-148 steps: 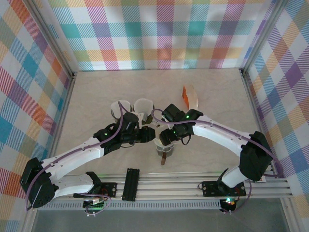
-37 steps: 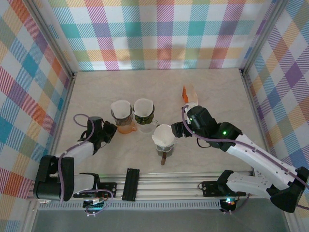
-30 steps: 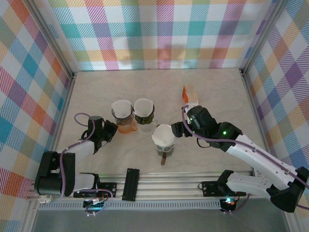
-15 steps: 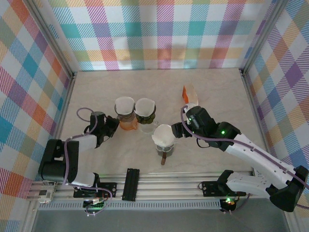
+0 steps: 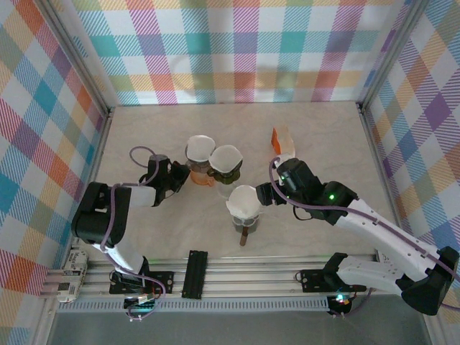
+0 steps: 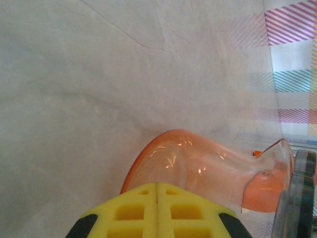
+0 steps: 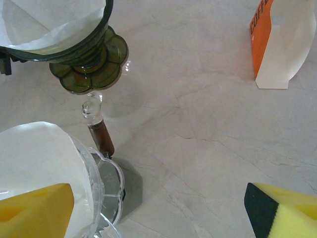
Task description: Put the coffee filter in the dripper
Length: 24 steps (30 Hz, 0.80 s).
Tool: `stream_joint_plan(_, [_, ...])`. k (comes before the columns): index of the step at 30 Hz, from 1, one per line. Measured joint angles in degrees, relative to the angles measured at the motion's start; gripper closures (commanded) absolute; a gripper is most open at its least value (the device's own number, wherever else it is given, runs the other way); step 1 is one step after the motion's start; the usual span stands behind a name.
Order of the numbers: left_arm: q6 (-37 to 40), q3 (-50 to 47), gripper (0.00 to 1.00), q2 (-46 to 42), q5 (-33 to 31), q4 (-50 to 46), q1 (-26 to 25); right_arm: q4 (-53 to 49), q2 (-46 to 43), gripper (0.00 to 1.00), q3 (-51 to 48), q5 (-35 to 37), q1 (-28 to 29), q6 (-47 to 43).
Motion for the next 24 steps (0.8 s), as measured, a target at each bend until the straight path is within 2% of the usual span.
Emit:
stream_joint_plan(6, [0.0,2.3,1.00,2.1,0.0,0.3,-1.1,0.0,0.0,0.10,-0.1,0.0,0.0,0.4])
stream_joint_plan(13, [0.1,1.7,1.00,0.3,-1.3,-3.3,-1.1,0.0,0.0,0.09,-0.2,0.0,0.0,0.4])
stream_joint_plan(20, [1.2,-3.7,1.00,-14.4,-6.8,-12.9,-1.1,0.6,-1.1,0.09,-1.6,0.7,-0.1,0.4])
stream_joint_plan(23, [2.7,-5.0,0.94,-23.1,-10.0,-19.7,-1.1,1.1,-1.9,0.07,-2.4,1.3,-0.2,0.4])
stream_joint_plan(24, [3.4,-5.0,0.88,-26.5,-11.4,-22.2,-1.1,1.4,-2.3,0.07,-2.8,1.6,-0.2,0.4])
